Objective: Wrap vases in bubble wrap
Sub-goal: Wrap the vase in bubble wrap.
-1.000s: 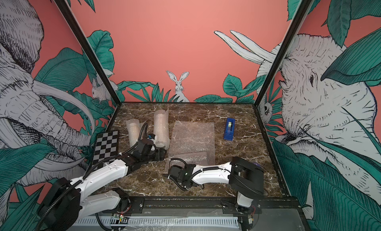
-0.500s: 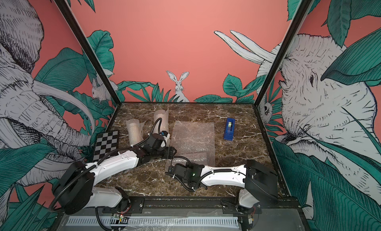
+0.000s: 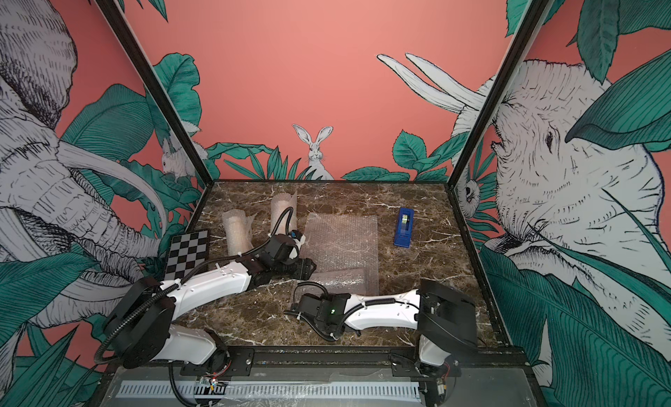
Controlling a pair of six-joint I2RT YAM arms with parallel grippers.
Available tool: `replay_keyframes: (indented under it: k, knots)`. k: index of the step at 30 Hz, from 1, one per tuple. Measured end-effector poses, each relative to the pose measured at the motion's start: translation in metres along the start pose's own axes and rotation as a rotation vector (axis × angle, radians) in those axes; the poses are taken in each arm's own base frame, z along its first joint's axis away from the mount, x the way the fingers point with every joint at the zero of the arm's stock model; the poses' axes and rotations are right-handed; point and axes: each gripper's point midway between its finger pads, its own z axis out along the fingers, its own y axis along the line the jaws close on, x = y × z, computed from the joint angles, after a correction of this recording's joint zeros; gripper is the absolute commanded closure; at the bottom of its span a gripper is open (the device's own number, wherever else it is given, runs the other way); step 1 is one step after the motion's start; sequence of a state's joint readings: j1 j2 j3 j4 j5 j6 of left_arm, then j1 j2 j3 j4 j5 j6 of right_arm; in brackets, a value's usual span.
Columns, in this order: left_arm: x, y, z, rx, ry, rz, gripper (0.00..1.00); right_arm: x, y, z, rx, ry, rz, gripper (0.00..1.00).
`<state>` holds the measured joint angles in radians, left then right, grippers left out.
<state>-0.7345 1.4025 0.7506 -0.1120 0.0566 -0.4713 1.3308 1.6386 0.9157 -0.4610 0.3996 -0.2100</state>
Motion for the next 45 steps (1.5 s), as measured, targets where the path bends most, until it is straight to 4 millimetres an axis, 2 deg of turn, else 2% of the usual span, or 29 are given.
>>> replay_keyframes:
  k: [5,7,10,14,24,31,39,45]
  knots:
    - [-0.005,0.003,-0.004,-0.02,-0.022,0.002,0.2,0.005,0.005,0.013,-0.013,0.057,-0.028,0.63]
    - [-0.005,0.005,-0.004,-0.028,-0.022,0.0,0.2,0.005,0.002,0.014,-0.014,0.061,-0.023,0.71]
    - [-0.005,0.006,-0.003,-0.033,-0.021,-0.002,0.2,0.006,0.002,0.017,-0.018,0.073,-0.027,0.88]
    - [-0.005,0.004,0.001,-0.028,0.003,0.008,0.2,0.007,0.002,0.021,-0.02,0.088,-0.027,1.0]
    - [-0.007,-0.011,0.016,0.024,0.074,0.045,0.22,0.003,-0.016,0.0,0.03,0.0,0.034,1.0]
    - [-0.002,-0.021,0.031,0.066,0.128,0.068,0.25,0.002,-0.025,-0.001,0.071,-0.008,0.05,1.0]
    - [0.001,-0.026,0.044,0.092,0.167,0.097,0.3,-0.001,-0.05,-0.015,0.129,-0.072,0.13,1.0]
    - [0.001,-0.026,0.05,0.095,0.172,0.101,0.3,0.0,-0.063,-0.014,0.153,-0.083,0.173,1.0]
